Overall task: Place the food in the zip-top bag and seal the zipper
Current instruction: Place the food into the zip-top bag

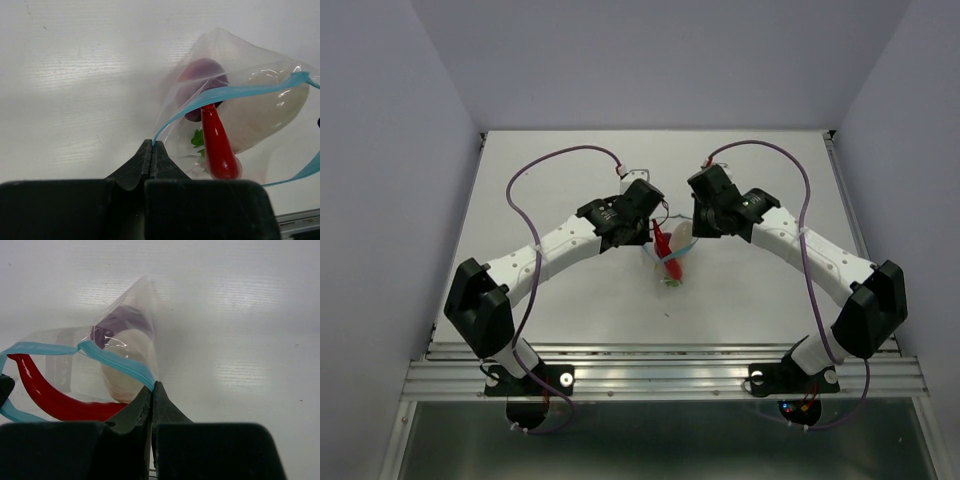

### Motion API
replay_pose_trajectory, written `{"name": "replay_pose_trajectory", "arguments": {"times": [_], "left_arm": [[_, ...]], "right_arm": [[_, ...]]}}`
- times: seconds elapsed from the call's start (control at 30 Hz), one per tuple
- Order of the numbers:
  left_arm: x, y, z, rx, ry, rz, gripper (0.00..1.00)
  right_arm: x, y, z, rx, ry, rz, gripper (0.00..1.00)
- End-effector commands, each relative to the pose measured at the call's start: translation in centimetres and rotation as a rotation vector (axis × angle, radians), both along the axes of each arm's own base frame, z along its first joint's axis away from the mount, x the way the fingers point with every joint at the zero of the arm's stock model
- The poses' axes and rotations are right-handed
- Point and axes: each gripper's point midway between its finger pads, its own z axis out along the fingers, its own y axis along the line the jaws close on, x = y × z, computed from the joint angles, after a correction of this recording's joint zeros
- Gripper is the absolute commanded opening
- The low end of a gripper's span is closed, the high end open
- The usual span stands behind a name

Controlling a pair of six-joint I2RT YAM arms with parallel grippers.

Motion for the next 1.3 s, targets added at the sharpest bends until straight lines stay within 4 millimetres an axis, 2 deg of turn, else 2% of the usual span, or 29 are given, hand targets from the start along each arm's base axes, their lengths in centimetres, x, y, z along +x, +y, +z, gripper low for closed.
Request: {"name": "replay_pose_trajectory", "arguments": {"times": [0.0,0.1,0.27,0.37,0.47,0.57,0.67,0.7,0.77,0.83,1.0,1.13,1.27], "left_arm": [[0.6,-0.5,3.6,-0.064,-0.070,-0.015,0.00],[-0.6,-3.4,5.6,-0.212,-0.086,-0.165,0.00],[-0.8,-5.0,7.2,-0.297,-0.121,-0.235,0.00],[-0.9,-5.5,7.2,-0.303,-0.119,-0.247,0.00],[-0.6,-5.8,6.6,-0.291,-0.111,-0.244,0.00],[-0.1,-5.2,6.0,-0.255,-0.110,-0.204,0.00],[0.5,-4.0,5.3,-0.199,-0.108,-0.135,0.00],[0.6,-3.6,4.7,-0.172,-0.088,-0.112,0.00],[0.9,-2.8,3.7,-0.126,-0.081,-0.076,0.00],[0.8,-3.0,3.2,-0.126,-0.070,-0.082,0.00],[0.5,-4.2,2.9,-0.169,-0.057,-0.133,0.00],[0.3,-4.4,3.2,-0.184,-0.066,-0.144,0.00],[0.1,-4.7,3.6,-0.204,-0.073,-0.167,0.00]], "right_arm": [[0.1,1.0,1.2,0.064,-0.035,0.055,0.01],[0.2,2.9,1.9,0.147,-0.050,0.121,0.01],[0.0,5.7,1.9,0.241,-0.013,0.204,0.01],[0.3,6.2,2.0,0.260,-0.015,0.205,0.01],[0.6,5.9,2.1,0.251,-0.026,0.188,0.01],[0.6,5.3,2.2,0.238,-0.040,0.170,0.05],[0.5,4.2,1.4,0.195,-0.033,0.130,0.06],[0.7,3.5,0.9,0.161,-0.034,0.102,0.17],[0.5,2.6,0.1,0.122,-0.017,0.075,0.22],[0.2,2.5,-0.3,0.119,-0.006,0.075,0.27],[0.2,2.5,-0.4,0.119,-0.004,0.076,0.29],[0.3,2.3,-0.1,0.113,-0.017,0.072,0.31],[0.4,2.3,0.5,0.113,-0.032,0.078,0.25]]}}
